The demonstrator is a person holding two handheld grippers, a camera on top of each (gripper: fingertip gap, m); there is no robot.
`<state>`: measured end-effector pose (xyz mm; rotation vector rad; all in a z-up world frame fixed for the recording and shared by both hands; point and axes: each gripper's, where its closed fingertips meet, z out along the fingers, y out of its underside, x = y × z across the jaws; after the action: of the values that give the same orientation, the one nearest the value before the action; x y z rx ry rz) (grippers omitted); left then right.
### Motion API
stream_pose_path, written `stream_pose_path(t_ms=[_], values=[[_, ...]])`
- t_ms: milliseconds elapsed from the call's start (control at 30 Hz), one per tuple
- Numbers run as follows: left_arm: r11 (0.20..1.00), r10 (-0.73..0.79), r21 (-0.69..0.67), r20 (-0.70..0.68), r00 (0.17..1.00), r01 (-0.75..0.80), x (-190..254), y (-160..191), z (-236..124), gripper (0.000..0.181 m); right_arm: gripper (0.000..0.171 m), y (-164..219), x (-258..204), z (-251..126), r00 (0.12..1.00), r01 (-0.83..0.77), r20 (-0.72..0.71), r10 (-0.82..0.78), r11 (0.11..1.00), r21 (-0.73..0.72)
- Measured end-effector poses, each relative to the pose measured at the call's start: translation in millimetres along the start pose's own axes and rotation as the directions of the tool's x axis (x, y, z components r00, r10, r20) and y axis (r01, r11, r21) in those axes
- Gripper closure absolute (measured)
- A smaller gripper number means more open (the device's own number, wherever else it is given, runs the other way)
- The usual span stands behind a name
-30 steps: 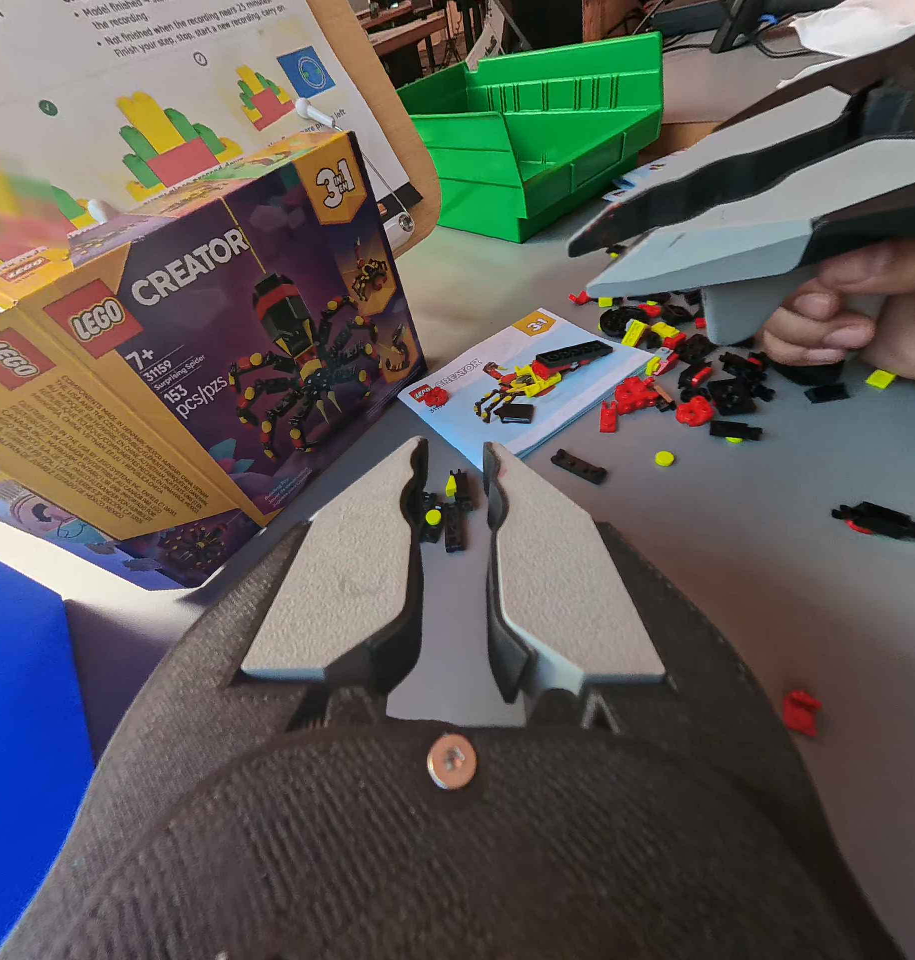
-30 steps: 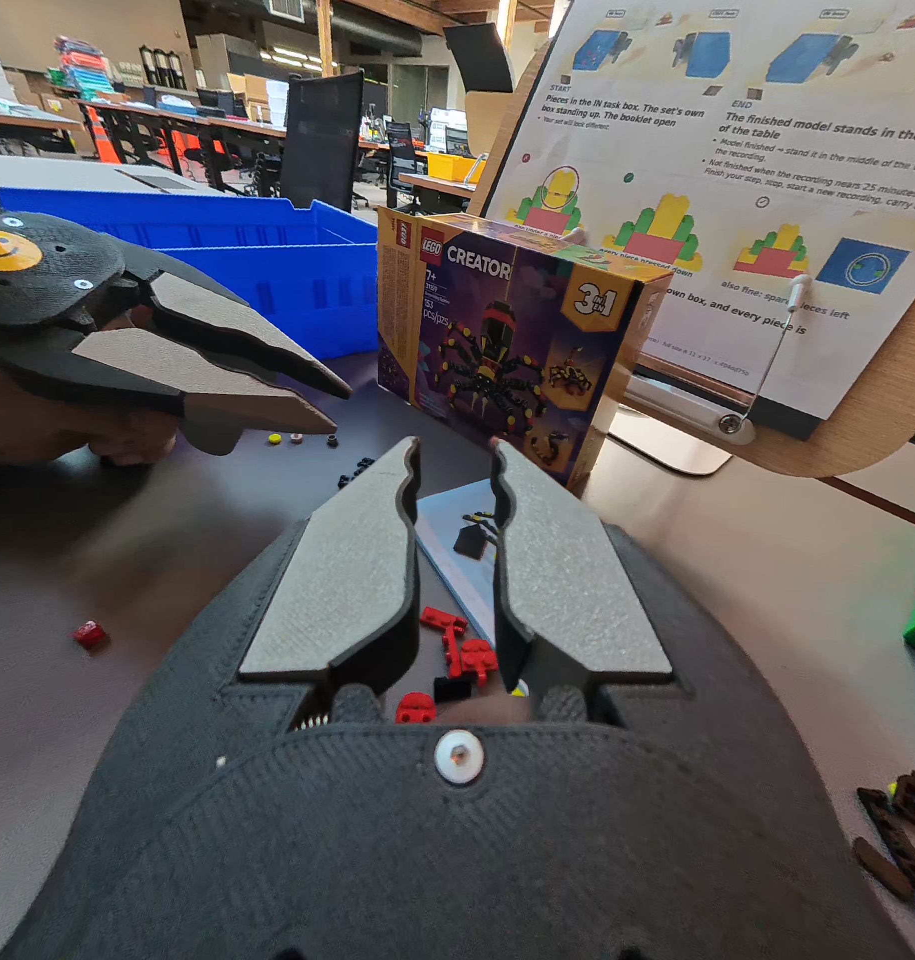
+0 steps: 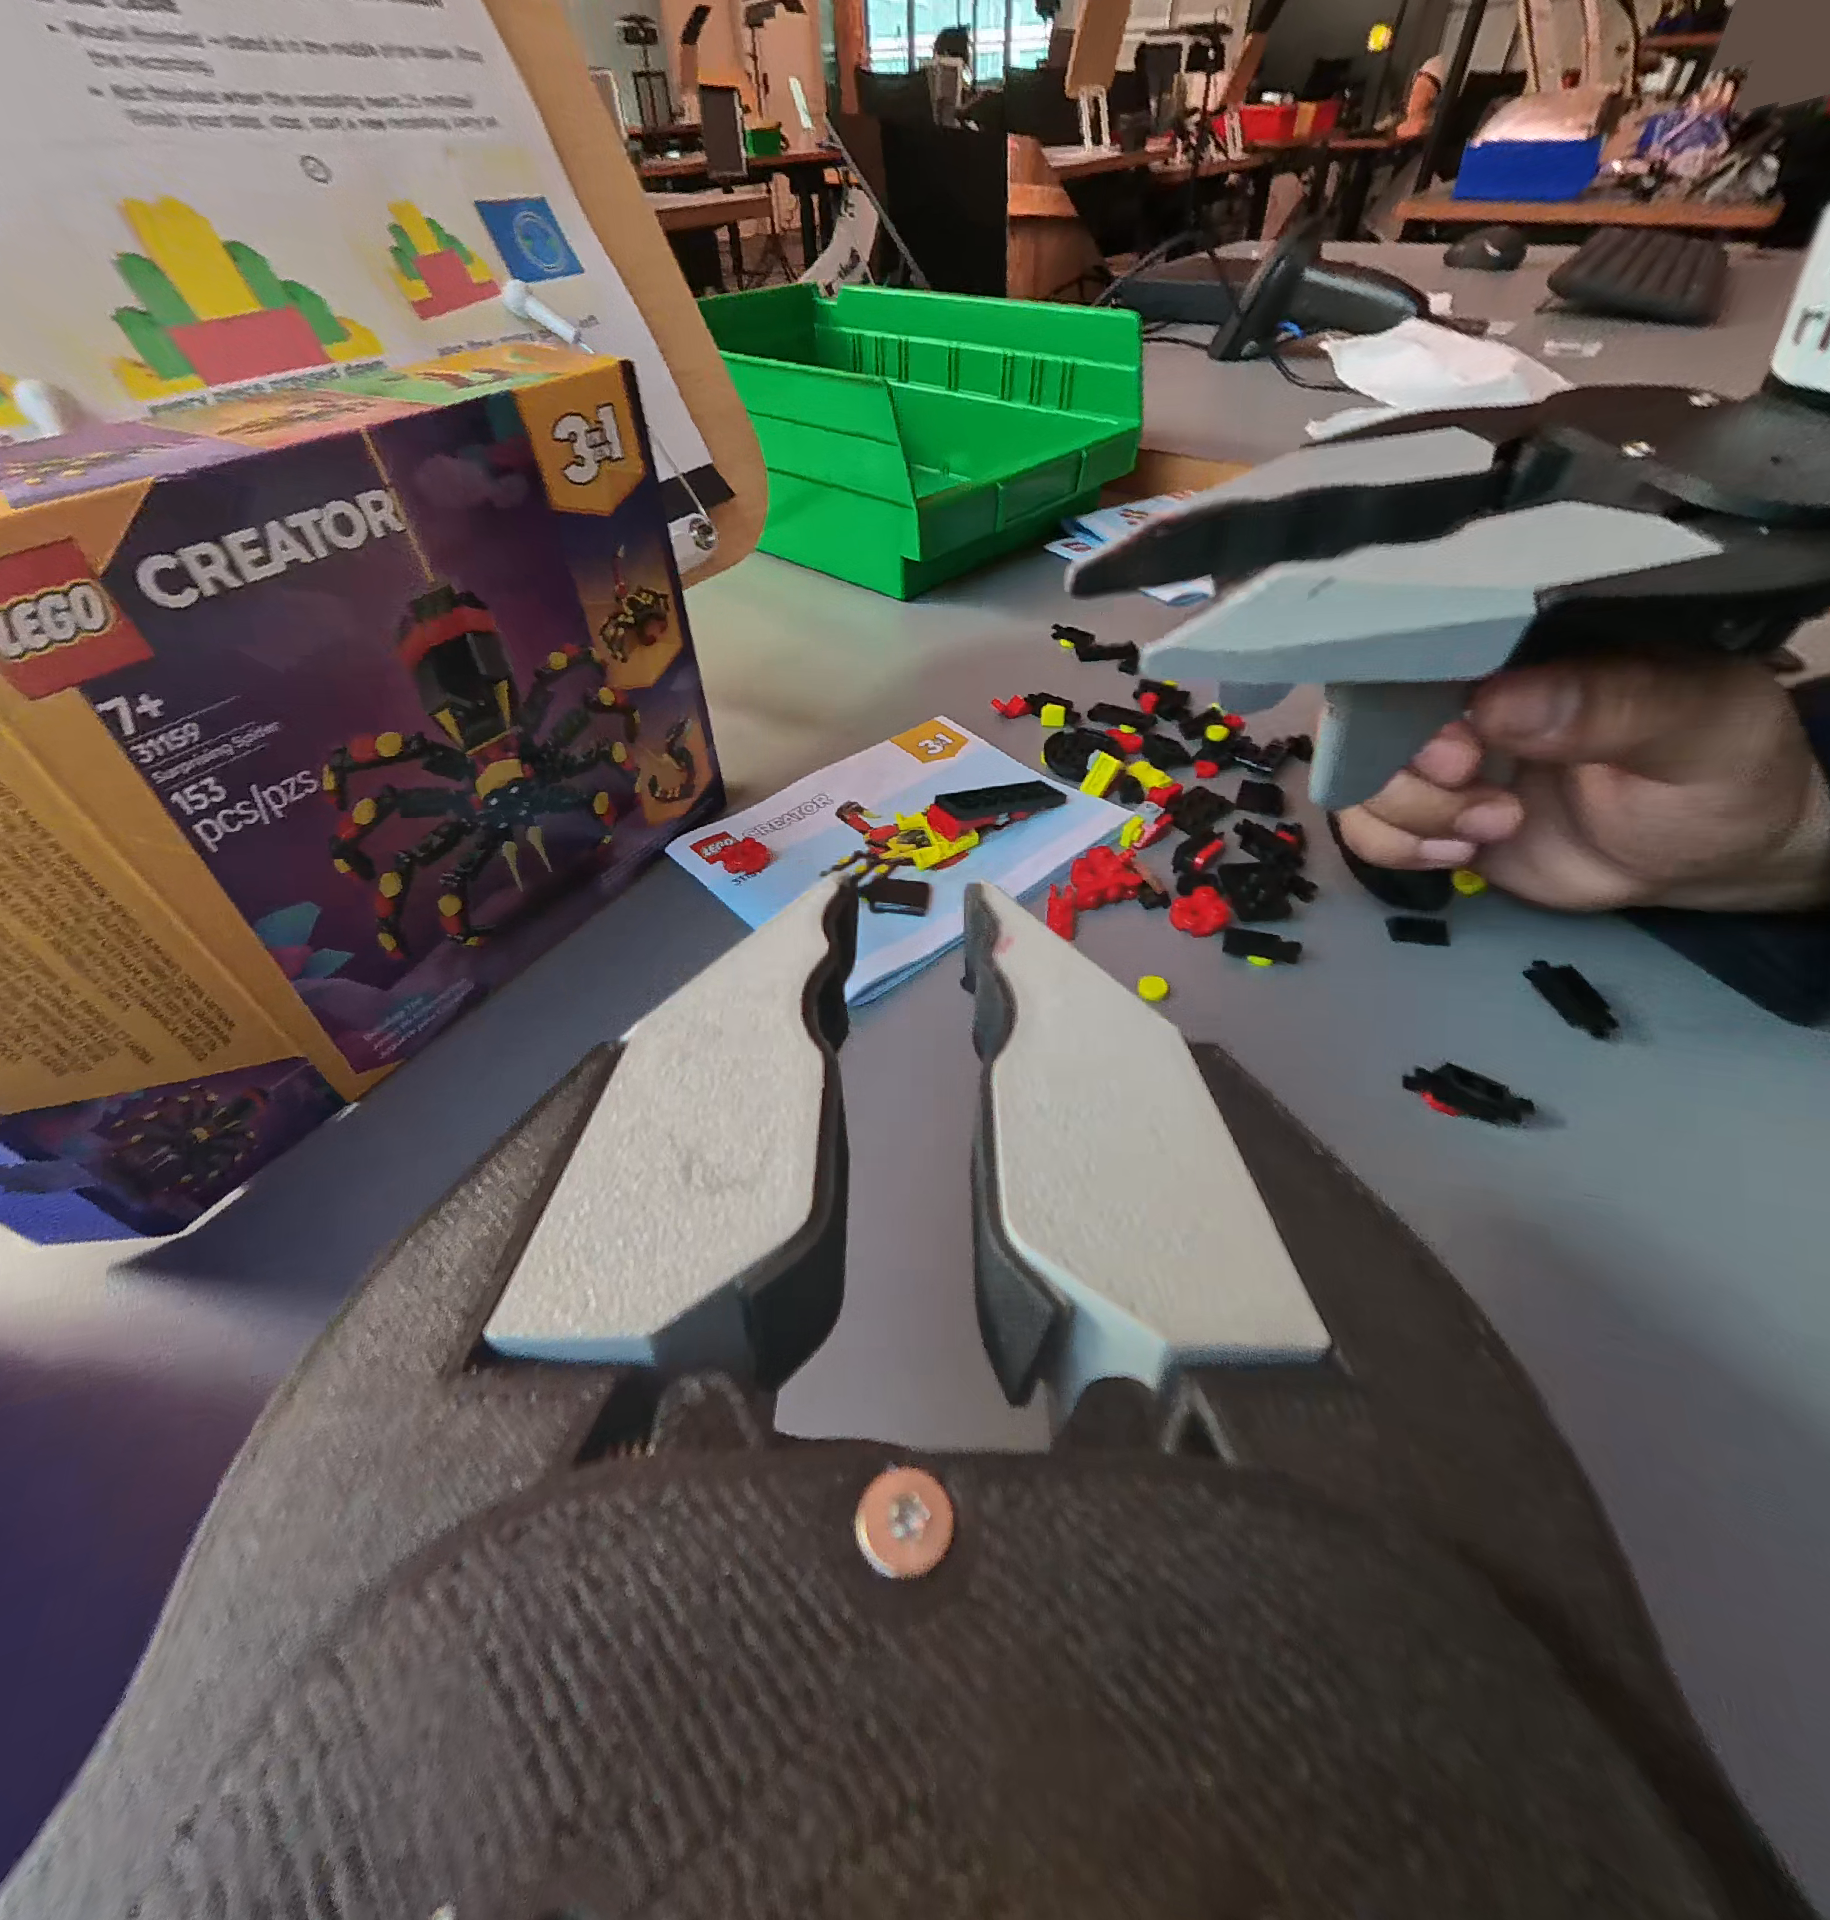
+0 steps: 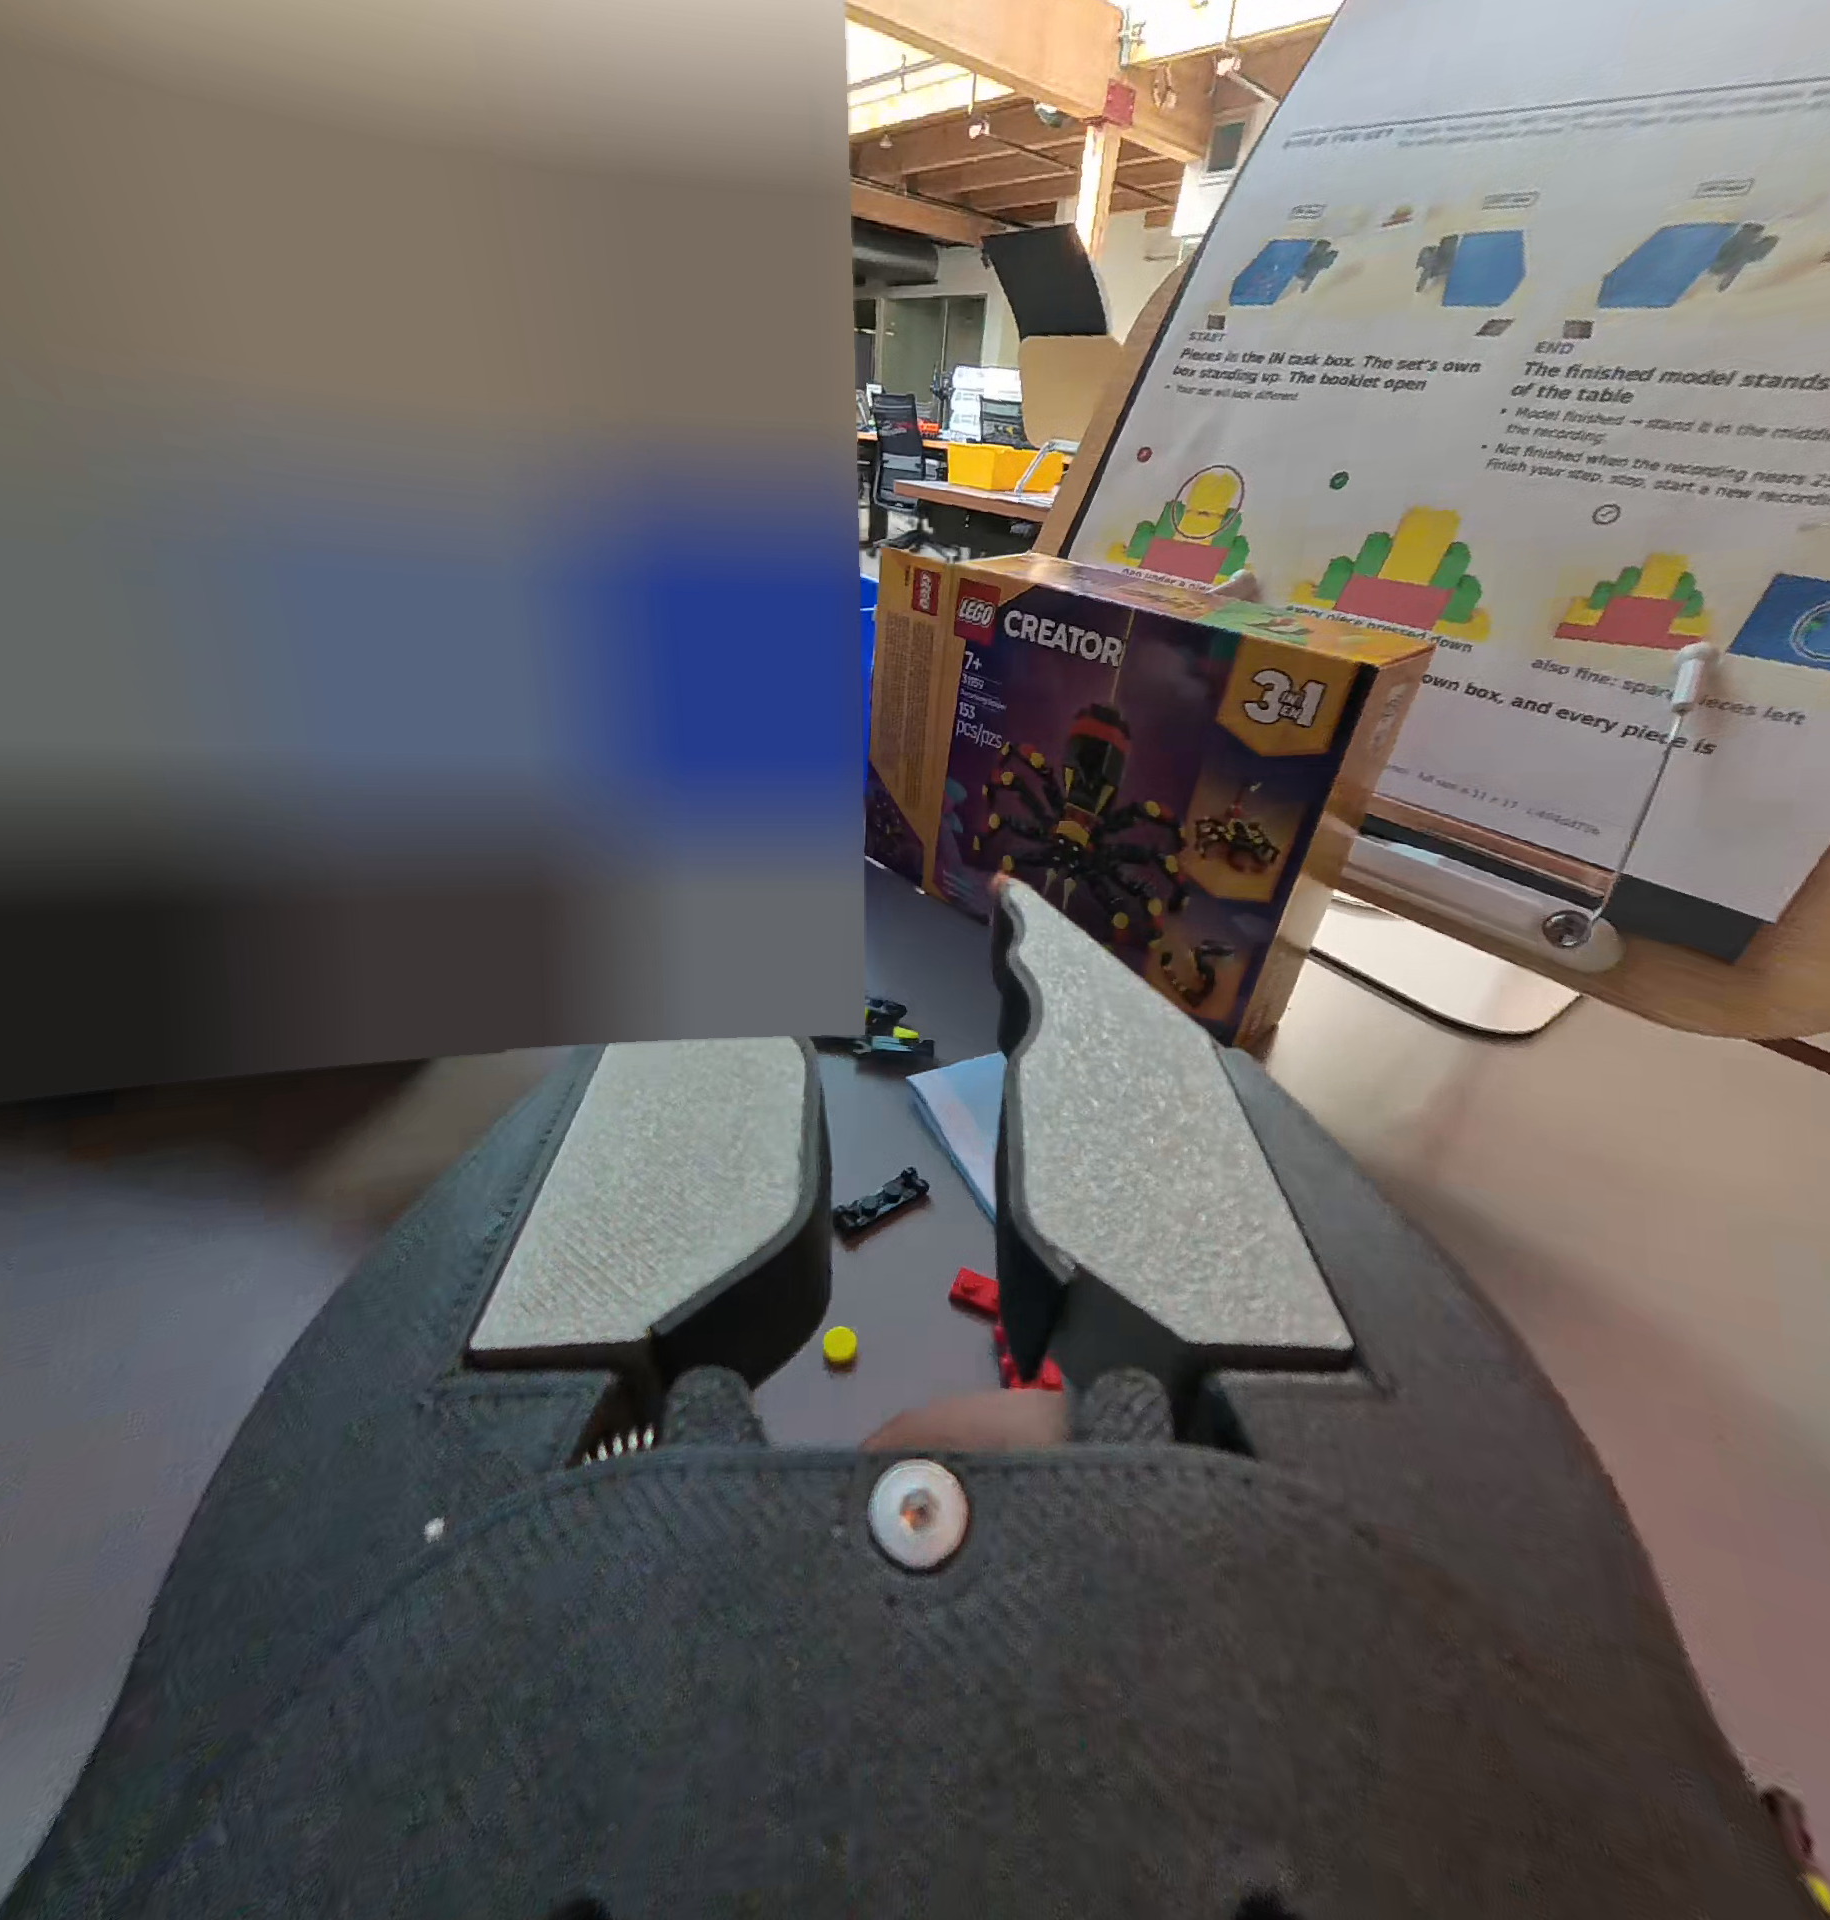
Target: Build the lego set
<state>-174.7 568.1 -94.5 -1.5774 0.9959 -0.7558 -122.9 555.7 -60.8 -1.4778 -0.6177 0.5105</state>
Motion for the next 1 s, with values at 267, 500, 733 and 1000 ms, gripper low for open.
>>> stream_pose_path(t_ms=[267,500,733,1000], values=[[0.983,-0.159,0.088,-0.038,0.986,0.162,-17.6,-10.5,-6.7,0.161,0.133,-13.9,30.4,-17.3,0.996,0.022,-0.086,-0.014,0.995,0.097],[0.976,-0.122,0.18,0.0,0.993,0.12,-18.6,-20.4,-17.8,0.159,0.102,1.3,26.8,-18.4,1.0,-0.005,-0.024,0.006,0.999,0.04],[0.999,-0.027,0.038,-0.227,0.974,0.037,19.2,-6.3,-1.5,0.181,0.086,-6.7,29.5,-27.5,0.996,-0.085,0.023,0.083,0.992,0.097],[0.994,-0.081,0.045,-0.326,0.942,0.101,13.8,-12.7,9.2,0.181,0.096,-39.9,44.4,-46.1,0.996,-0.082,-0.005,0.085,0.981,0.174]])
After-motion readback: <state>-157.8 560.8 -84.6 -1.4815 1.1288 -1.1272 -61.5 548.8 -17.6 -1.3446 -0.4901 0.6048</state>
